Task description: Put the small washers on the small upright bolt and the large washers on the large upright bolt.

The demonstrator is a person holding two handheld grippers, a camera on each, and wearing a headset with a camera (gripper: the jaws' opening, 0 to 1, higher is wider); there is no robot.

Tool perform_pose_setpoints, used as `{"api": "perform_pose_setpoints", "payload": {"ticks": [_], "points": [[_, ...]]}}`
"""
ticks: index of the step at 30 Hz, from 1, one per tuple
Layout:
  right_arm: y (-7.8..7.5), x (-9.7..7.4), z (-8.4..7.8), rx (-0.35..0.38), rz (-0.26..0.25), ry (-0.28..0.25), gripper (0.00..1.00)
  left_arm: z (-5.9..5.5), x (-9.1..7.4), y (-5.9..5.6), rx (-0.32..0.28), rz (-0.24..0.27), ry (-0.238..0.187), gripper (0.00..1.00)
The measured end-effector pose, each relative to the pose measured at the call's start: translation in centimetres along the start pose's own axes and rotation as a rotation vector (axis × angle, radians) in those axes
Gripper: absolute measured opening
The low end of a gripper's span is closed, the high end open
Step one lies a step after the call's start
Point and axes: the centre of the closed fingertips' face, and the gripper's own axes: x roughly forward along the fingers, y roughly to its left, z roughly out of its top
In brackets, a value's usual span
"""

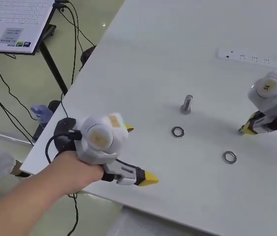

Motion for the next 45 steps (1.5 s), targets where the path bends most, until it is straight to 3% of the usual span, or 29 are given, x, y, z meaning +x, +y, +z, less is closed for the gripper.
{"api": "perform_pose_setpoints", "payload": {"ticks": [28,45], "points": [[0.01,0.63,-0.31,-0.020,0.015,0.025,0.14,-0.25,-0.22,0.08,-0.002,0.001,0.009,0.84],[-0.08,0.10,-0.18,-0.035,0.014,0.013,0.22,-0.26,-0.46,-0.16,0.003,0.001,0.013,0.84]]}}
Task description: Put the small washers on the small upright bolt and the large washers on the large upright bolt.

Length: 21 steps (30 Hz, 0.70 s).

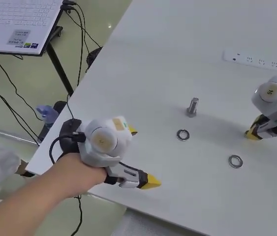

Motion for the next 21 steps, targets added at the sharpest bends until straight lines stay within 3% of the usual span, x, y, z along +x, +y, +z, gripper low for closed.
{"api": "perform_pose_setpoints", "payload": {"ticks": [4,11,21], "points": [[0.3,-0.5,0.4,-0.014,0.006,-0.012,0.27,0.1,-0.1,-0.1,0.004,0.003,-0.005,0.84],[0.5,-1.9,1.8,-0.033,-0.004,-0.046,0.28,0.5,-0.6,-0.1,0.015,0.007,-0.006,0.83],[2.0,-3.5,3.2,-0.081,0.010,-0.087,0.31,1.0,-1.3,-0.3,0.026,0.010,-0.016,0.84]]}}
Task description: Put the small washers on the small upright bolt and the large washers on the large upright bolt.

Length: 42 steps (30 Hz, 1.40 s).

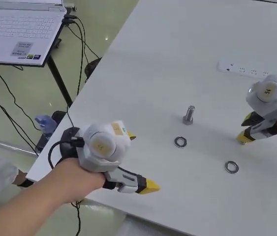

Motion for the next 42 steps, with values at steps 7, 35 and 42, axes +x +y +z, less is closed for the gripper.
{"api": "perform_pose_setpoints", "payload": {"ticks": [7,35,42], "points": [[1.7,-0.5,0.1,-0.036,0.018,-0.008,0.33,0.0,-0.3,-0.3,0.004,0.000,0.003,0.84],[6.8,0.9,-2.0,-0.041,0.072,-0.012,0.36,0.1,-0.5,-1.3,0.010,-0.009,-0.001,0.83],[7.2,2.1,-2.6,-0.062,0.083,-0.014,0.38,0.0,-0.5,-1.3,0.018,-0.009,0.008,0.83]]}}
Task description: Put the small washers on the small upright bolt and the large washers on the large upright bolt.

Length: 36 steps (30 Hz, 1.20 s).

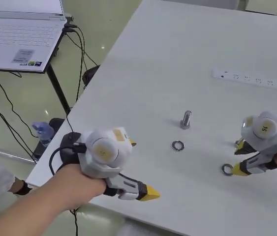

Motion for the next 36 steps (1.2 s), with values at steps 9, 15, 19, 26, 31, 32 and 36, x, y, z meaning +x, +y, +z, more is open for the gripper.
{"api": "perform_pose_setpoints", "payload": {"ticks": [9,15,19,26,31,32,36], "points": [[0.3,1.7,-0.6,-0.007,0.006,0.012,0.39,0.0,0.0,0.0,0.006,-0.003,0.008,0.83],[0.1,2.2,-0.6,-0.014,-0.002,0.022,0.38,0.1,0.1,0.1,0.006,-0.005,0.008,0.82],[0.2,2.5,-0.8,-0.022,0.000,0.034,0.37,0.1,0.1,0.1,0.004,-0.005,0.009,0.82],[0.2,2.5,-0.7,-0.021,0.002,0.030,0.36,0.0,0.2,0.0,-0.001,-0.007,0.009,0.81],[0.2,2.5,-0.7,-0.020,0.003,0.035,0.35,0.1,0.3,0.0,-0.002,-0.008,0.005,0.81],[0.2,2.5,-0.7,-0.019,0.002,0.035,0.35,0.1,0.4,0.1,-0.002,-0.008,0.004,0.81],[0.3,2.6,-0.8,-0.015,0.000,0.037,0.28,0.2,0.4,0.1,-0.004,-0.008,0.000,0.81]]}}
